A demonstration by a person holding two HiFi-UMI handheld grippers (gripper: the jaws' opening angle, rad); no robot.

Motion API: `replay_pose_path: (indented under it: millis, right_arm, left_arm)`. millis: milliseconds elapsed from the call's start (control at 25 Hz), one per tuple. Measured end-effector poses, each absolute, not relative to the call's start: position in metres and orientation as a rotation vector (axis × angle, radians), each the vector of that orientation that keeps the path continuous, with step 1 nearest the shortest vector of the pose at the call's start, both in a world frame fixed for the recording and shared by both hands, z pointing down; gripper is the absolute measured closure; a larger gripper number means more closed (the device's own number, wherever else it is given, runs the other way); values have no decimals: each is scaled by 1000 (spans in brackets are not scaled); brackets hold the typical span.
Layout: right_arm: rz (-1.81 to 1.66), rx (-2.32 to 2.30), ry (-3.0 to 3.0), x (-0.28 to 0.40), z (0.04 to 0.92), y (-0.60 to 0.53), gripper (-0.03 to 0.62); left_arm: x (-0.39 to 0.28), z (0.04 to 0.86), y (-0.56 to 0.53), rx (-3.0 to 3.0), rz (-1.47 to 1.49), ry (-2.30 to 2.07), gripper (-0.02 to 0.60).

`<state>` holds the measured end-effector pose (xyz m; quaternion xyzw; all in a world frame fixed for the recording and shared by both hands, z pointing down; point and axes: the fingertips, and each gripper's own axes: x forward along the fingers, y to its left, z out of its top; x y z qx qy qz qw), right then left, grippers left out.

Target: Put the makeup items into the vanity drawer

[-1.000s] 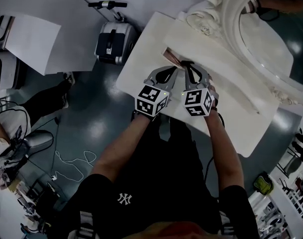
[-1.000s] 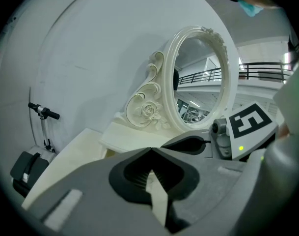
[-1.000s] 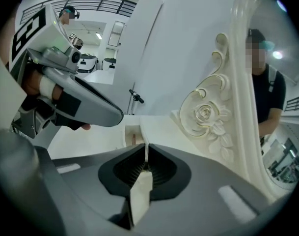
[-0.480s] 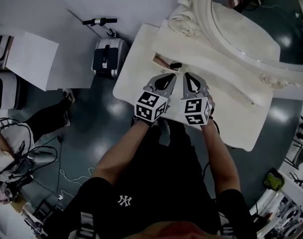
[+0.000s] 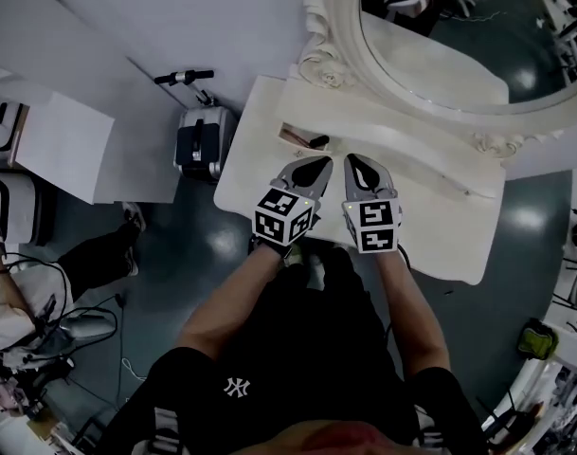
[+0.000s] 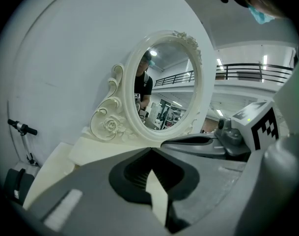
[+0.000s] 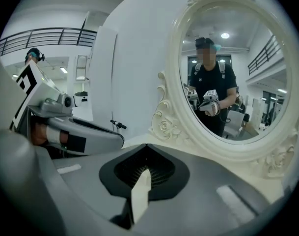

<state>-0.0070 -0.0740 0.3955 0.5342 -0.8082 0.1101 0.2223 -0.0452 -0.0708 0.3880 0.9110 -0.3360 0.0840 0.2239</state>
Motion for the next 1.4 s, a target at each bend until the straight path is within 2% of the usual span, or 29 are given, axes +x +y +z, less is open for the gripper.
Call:
replay_pose_path:
  millis: [640, 1400]
  right_arm:
    - [366, 1670, -2383, 13, 311, -66, 571]
    - [292, 1666, -2382, 10, 300, -53, 571]
  left_arm:
    - [-35, 297, -63, 2624, 116, -888, 581]
    - [-30, 283, -52, 2662, 103, -871, 581]
